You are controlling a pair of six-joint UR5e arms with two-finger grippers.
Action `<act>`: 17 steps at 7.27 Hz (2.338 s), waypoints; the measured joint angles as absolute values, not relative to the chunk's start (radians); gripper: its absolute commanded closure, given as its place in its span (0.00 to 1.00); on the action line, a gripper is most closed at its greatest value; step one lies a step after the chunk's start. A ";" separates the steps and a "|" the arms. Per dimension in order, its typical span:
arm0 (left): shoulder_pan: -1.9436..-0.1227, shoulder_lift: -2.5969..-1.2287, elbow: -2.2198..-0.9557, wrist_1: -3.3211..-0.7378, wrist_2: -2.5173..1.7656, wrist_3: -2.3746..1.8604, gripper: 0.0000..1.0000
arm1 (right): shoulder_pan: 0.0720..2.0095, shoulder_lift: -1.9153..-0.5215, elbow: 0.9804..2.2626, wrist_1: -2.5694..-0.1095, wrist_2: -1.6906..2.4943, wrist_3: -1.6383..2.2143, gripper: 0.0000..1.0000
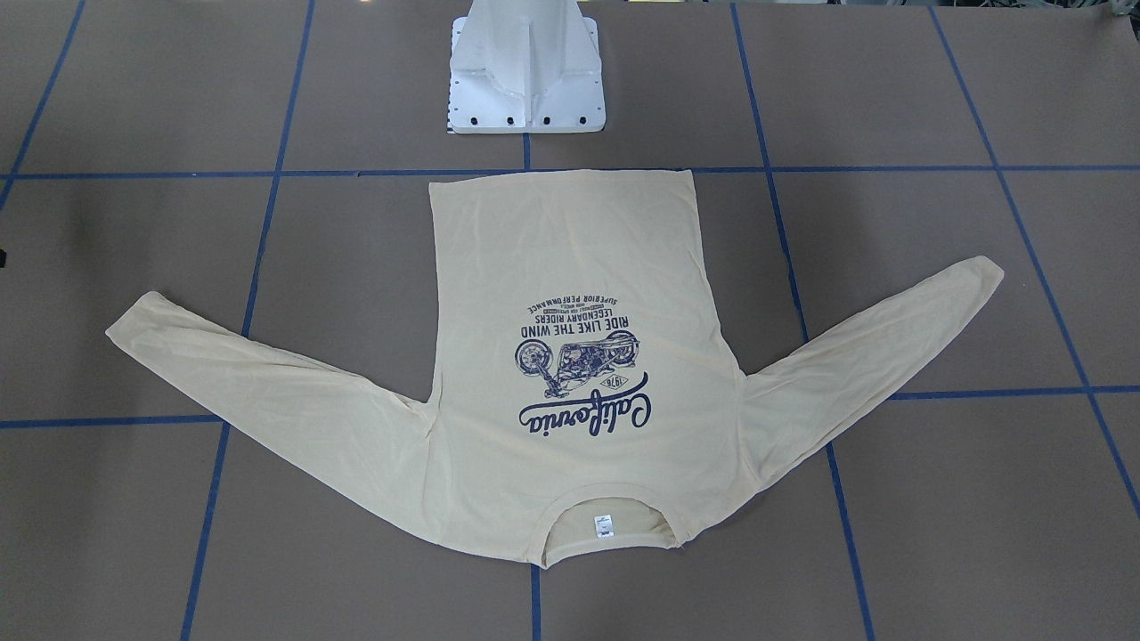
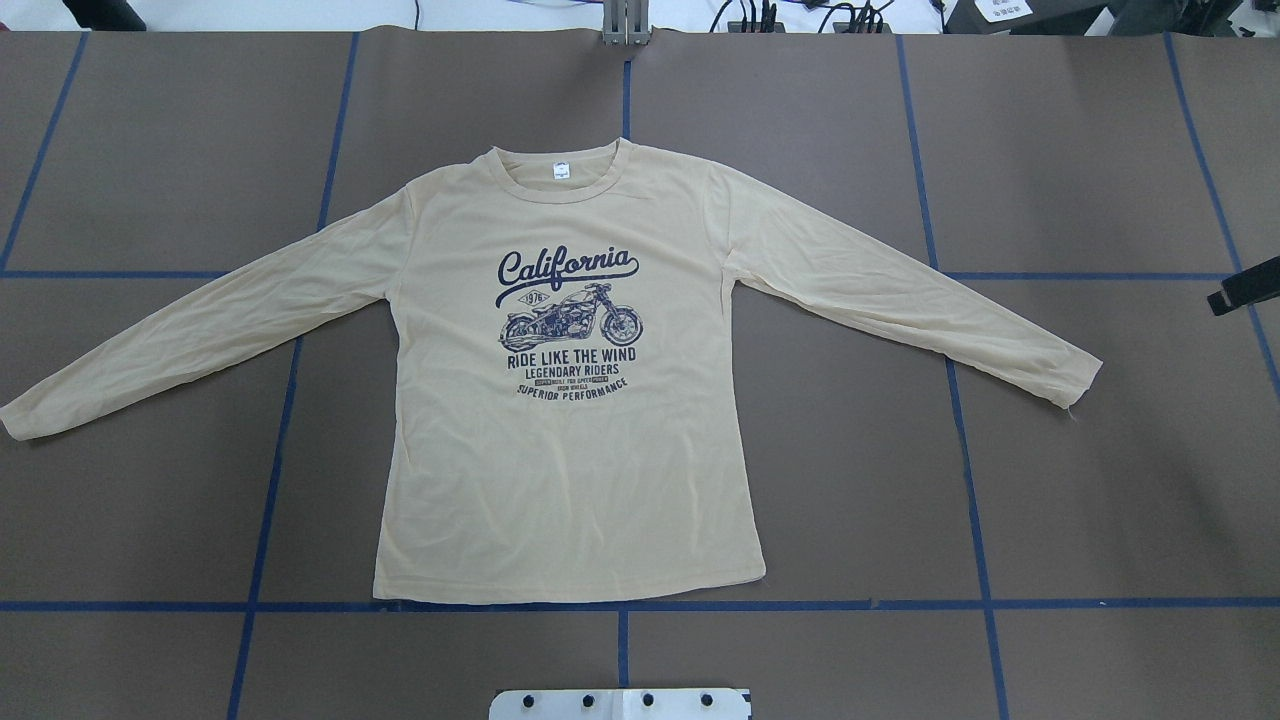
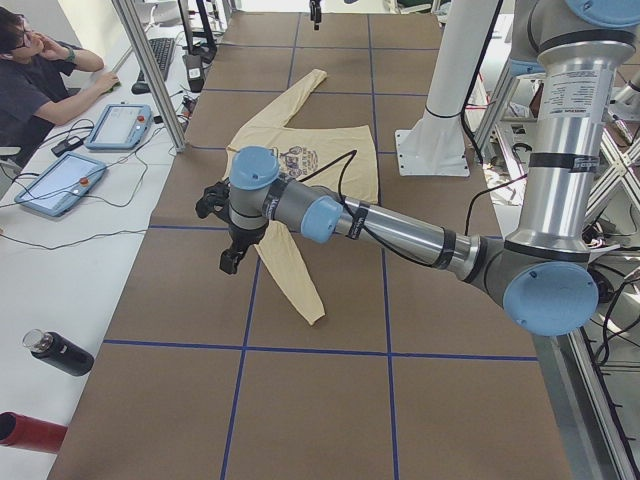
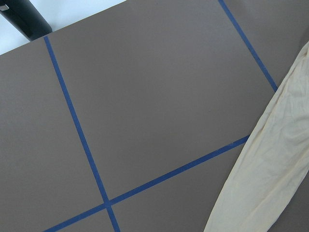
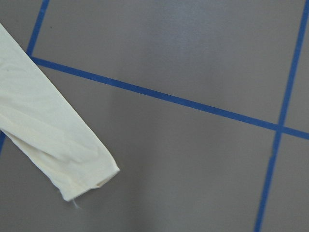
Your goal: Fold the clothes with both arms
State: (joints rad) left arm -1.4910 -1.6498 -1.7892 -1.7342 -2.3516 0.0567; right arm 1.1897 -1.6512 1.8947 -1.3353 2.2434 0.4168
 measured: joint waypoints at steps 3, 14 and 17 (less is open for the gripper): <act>-1.491 -1.646 -1.790 -1.735 -2.353 0.058 0.00 | 0.991 -1.653 1.776 -0.958 2.116 0.824 0.15; -1.491 -1.641 -1.788 -1.736 -2.352 0.064 0.00 | 0.889 -1.652 1.559 -0.657 2.008 0.983 0.78; -1.491 -1.641 -1.787 -1.736 -2.352 0.063 0.00 | 0.888 -1.655 1.561 -0.657 2.009 0.983 1.00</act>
